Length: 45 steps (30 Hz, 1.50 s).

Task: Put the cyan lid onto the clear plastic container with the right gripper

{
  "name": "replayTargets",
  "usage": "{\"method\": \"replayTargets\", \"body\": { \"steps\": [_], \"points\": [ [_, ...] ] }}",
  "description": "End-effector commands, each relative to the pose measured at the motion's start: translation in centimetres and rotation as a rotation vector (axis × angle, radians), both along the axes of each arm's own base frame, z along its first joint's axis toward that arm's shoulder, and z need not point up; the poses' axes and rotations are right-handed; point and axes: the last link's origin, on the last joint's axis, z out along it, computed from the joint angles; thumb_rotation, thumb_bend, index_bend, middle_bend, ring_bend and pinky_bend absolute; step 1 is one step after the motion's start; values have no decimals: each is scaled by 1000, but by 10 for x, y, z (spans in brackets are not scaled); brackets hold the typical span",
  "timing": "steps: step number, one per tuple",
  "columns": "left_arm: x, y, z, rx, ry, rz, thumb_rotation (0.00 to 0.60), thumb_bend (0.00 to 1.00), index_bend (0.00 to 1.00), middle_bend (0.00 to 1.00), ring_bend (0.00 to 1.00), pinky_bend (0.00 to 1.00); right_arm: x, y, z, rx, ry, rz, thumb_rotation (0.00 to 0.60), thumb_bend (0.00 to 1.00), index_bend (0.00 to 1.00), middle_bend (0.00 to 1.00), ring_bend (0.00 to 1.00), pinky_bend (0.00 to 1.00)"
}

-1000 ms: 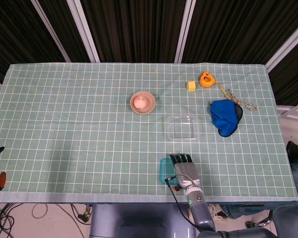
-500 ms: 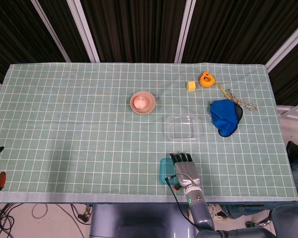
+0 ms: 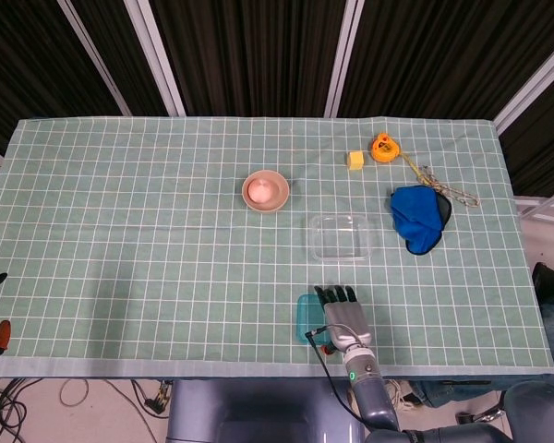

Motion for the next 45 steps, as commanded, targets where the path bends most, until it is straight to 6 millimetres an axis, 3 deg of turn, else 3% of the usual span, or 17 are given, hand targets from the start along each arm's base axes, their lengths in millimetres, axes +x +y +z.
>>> {"method": "replayTargets", "body": {
  "steps": [1, 45],
  "points": [
    [0, 0, 0, 0, 0, 0, 600, 522, 87, 0, 0, 0, 0, 0, 0, 0, 1, 2, 600, 149, 0, 182, 0, 0],
    [-1, 0, 0, -3, -9, 11, 600, 522, 87, 0, 0, 0, -3, -2, -8, 16, 13, -15, 600, 149, 0, 216, 0, 0]
  ]
}}
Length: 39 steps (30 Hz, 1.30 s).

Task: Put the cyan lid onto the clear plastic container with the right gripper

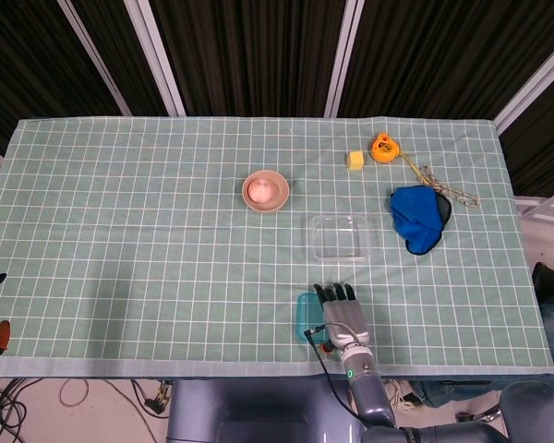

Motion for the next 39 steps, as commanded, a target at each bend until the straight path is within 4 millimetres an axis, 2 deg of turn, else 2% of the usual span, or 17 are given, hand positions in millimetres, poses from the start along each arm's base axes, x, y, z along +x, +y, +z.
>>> {"method": "replayTargets", "body": {
  "steps": [1, 8, 19, 27, 39],
  "points": [
    [0, 0, 0, 0, 0, 0, 600, 522, 87, 0, 0, 0, 0, 0, 0, 2, 1, -1, 600, 149, 0, 220, 0, 0],
    [0, 0, 0, -1, -3, 2, 600, 522, 87, 0, 0, 0, 0, 0, 0, 3, -1, 4, 600, 150, 0, 283, 16, 0],
    [0, 0, 0, -4, -6, 6, 600, 522, 87, 0, 0, 0, 2, 0, -1, -19, -27, 14, 600, 149, 0, 412, 95, 0],
    [0, 0, 0, -6, -12, 9, 600, 521, 87, 0, 0, 0, 2, -1, 0, -28, -31, 15, 600, 189, 0, 457, 134, 0],
    [0, 0, 0, -7, -15, 11, 600, 522, 87, 0, 0, 0, 4, -2, 6, -19, -32, 19, 600, 191, 0, 491, 140, 0]
  ]
}}
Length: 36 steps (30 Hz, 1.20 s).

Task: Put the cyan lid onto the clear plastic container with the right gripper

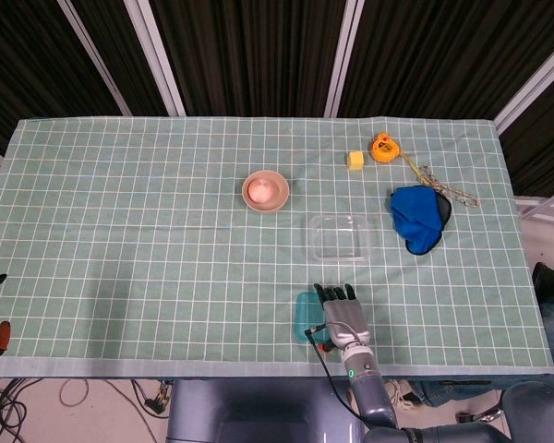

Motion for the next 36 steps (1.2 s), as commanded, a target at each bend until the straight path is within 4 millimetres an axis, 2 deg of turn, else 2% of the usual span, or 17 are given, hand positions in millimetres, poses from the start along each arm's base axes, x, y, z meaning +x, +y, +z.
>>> {"method": "replayTargets", "body": {
  "steps": [1, 28, 36],
  "points": [
    [0, 0, 0, 0, 0, 0, 600, 521, 87, 0, 0, 0, 1, 0, 1, 2, -2, 3, 600, 191, 0, 492, 142, 0],
    [0, 0, 0, -1, -10, 4, 600, 522, 86, 0, 0, 0, 4, 2, 7, -21, -20, 32, 600, 192, 9, 500, 146, 0],
    [0, 0, 0, -1, -11, 4, 600, 522, 87, 0, 0, 0, 9, 1, 16, -24, -26, 43, 600, 191, 9, 500, 146, 0]
  ]
}}
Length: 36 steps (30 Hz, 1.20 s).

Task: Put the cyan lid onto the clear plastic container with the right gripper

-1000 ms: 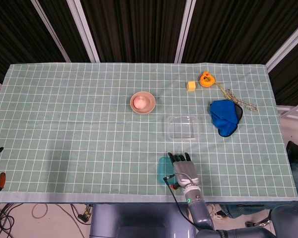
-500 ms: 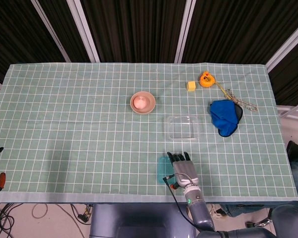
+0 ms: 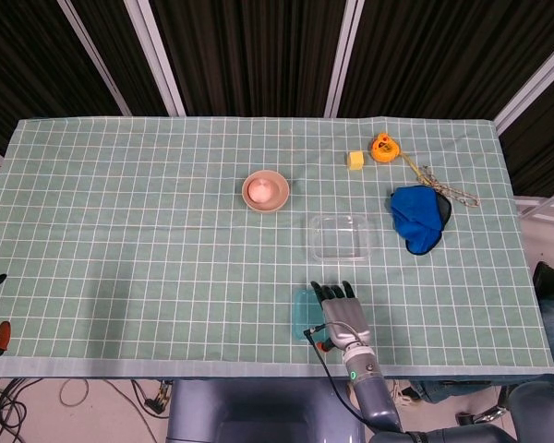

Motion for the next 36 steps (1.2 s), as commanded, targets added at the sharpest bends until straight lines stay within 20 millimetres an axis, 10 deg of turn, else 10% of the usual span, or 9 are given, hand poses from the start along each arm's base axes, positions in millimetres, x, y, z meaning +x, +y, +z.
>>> {"method": "replayTargets", "body": {
  "steps": [1, 23, 36],
  "points": [
    [0, 0, 0, 1, 1, -1, 600, 522, 87, 0, 0, 0, 3, -1, 6, 0, -4, 4, 600, 192, 9, 500, 146, 0],
    [0, 0, -1, 6, 4, -2, 600, 522, 87, 0, 0, 0, 25, -48, 105, -161, 20, 7, 600, 191, 9, 500, 146, 0],
    [-1, 2, -3, 10, 14, 10, 600, 522, 86, 0, 0, 0, 40, -102, 121, -157, 95, 9, 600, 191, 9, 500, 146, 0]
  ]
}}
